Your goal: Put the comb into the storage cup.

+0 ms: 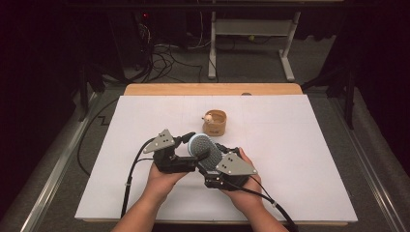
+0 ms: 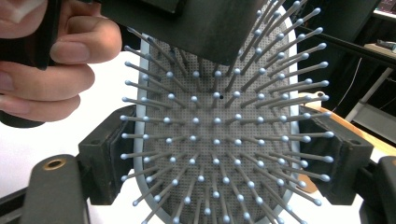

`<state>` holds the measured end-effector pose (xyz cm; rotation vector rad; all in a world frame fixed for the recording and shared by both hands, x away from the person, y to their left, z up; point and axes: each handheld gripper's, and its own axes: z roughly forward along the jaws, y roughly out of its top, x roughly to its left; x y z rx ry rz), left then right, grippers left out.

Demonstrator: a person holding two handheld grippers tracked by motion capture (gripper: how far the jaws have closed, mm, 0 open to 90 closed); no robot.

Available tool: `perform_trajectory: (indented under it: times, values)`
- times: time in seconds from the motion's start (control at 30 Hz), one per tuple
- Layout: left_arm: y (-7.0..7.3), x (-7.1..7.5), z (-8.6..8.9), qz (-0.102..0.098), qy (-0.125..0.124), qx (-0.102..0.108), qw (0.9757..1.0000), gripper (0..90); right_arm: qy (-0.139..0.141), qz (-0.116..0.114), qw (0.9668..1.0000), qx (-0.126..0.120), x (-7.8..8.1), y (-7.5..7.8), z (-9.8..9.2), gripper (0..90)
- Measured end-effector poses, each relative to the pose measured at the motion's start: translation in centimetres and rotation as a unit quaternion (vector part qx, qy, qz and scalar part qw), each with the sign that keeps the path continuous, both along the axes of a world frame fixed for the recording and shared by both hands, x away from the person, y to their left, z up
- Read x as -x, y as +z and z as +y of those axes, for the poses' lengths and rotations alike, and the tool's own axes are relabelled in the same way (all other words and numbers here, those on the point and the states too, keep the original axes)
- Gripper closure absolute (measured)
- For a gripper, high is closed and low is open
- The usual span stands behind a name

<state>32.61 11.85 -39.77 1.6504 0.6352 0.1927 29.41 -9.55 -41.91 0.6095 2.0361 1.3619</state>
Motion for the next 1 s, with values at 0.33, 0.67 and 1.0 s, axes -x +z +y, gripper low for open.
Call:
perform_trajectory:
  times: [0.33,0.67,1.0]
  values:
    - [-0.13,0.07,-0.15,0.002,-0.015,0.009,0.9999,32.5,-0.001,-0.002,1.0000,0.002,0.01,-0.01,0.02,20.4]
    - [-0.22,-0.10,-0.19,0.020,-0.024,0.021,0.9993,36.4,-0.002,-0.009,1.0000,0.004,0.17,0.06,0.11,20.4]
    - [-0.28,-0.24,-0.11,0.039,-0.028,0.032,0.9983,40.2,-0.003,-0.010,0.9999,0.007,0.18,0.06,0.17,20.4]
